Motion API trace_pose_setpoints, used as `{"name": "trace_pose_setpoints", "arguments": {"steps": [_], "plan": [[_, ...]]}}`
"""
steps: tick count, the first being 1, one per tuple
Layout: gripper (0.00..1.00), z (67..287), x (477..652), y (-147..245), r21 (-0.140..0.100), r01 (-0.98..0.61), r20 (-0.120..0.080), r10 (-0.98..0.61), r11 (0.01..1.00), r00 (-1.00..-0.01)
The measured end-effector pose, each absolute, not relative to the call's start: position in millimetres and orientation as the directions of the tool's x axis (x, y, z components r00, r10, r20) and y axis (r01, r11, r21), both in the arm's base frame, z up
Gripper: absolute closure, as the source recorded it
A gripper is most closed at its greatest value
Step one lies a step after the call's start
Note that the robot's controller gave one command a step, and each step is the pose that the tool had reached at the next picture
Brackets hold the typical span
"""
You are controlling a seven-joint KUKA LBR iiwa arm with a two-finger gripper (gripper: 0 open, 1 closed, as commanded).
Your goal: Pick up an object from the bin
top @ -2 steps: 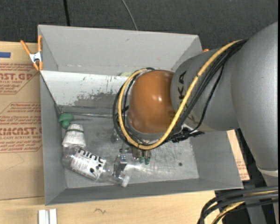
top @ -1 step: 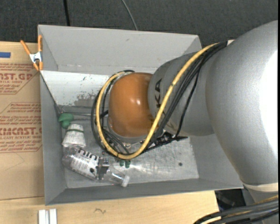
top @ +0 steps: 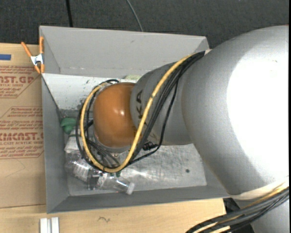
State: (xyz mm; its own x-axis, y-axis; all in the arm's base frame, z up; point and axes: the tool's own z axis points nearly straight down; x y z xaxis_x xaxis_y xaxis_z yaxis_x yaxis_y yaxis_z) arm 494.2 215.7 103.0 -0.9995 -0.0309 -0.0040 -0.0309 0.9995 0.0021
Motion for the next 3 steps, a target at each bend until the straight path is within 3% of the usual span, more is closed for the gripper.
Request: {"name": "trace_pose_setpoints", "arguments": {"steps": [1, 2, 3], "plan": [[1.00, 71.8, 487.3, 230.2, -0.002, 0.053, 0.002, 0.053, 0.999, -0.999], [1.00, 71.8, 487.3, 230.1, -0.002, 0.053, 0.002, 0.053, 0.999, -0.999], [1.00, 119.5, 489.2, 224.8, -0.003, 0.058, 0.007, 0.058, 0.998, -0.998]]}}
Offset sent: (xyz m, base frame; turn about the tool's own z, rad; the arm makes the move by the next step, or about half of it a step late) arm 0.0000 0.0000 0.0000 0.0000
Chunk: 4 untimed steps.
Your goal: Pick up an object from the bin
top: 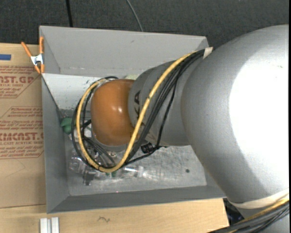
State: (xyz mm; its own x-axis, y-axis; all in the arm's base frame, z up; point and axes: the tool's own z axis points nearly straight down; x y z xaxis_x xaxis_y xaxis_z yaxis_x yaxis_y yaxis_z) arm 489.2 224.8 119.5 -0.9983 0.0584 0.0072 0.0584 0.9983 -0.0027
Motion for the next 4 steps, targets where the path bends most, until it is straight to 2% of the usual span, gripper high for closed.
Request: {"name": "trace_pose_setpoints", "arguments": {"steps": [1, 2, 3, 4], "plan": [[1.00, 136.9, 493.7, 224.1, 0.006, 0.056, -0.011, 0.056, 0.998, -0.998], [1.00, 151.3, 495.6, 224.4, -0.005, 0.057, 0.012, 0.057, 0.998, -0.998], [1.00, 71.5, 509.8, 204.2, 0.003, 0.061, -0.003, 0.061, 0.998, -0.998], [1.00, 71.5, 509.8, 204.2, 0.003, 0.061, -0.002, 0.061, 0.998, -0.998]]}}
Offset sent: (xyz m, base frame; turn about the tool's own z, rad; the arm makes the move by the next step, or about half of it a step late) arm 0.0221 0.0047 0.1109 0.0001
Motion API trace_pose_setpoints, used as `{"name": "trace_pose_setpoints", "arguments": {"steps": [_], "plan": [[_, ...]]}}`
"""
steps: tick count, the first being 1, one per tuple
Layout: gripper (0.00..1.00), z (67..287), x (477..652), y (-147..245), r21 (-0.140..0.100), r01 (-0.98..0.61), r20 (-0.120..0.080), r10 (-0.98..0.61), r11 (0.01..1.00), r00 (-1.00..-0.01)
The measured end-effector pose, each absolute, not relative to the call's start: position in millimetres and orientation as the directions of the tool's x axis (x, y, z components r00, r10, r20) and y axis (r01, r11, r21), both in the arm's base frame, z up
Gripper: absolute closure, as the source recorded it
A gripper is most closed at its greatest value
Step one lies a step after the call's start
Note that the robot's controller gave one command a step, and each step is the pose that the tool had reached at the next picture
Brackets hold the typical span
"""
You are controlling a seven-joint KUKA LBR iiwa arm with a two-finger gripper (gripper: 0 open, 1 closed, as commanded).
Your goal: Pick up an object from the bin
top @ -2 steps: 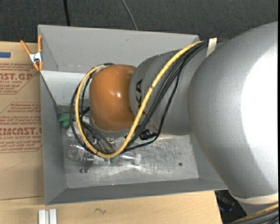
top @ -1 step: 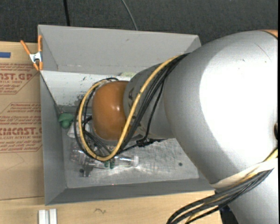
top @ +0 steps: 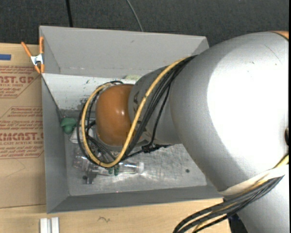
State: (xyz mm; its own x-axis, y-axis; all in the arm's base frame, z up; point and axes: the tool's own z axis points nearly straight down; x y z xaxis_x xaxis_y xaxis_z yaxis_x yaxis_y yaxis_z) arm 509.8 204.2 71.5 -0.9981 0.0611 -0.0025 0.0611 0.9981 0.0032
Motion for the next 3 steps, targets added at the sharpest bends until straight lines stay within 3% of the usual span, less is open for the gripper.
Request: {"name": "trace_pose_setpoints", "arguments": {"steps": [1, 2, 3], "plan": [[1.00, 188.7, 502.1, 196.8, 0.001, 0.052, 0.000, 0.052, 0.999, -0.999], [1.00, 188.7, 502.1, 196.8, 0.001, 0.052, 0.000, 0.052, 0.999, -0.999], [1.00, 219.4, 502.4, 192.6, -0.002, -0.014, 0.005, -0.014, 1.000, -1.000]]}}
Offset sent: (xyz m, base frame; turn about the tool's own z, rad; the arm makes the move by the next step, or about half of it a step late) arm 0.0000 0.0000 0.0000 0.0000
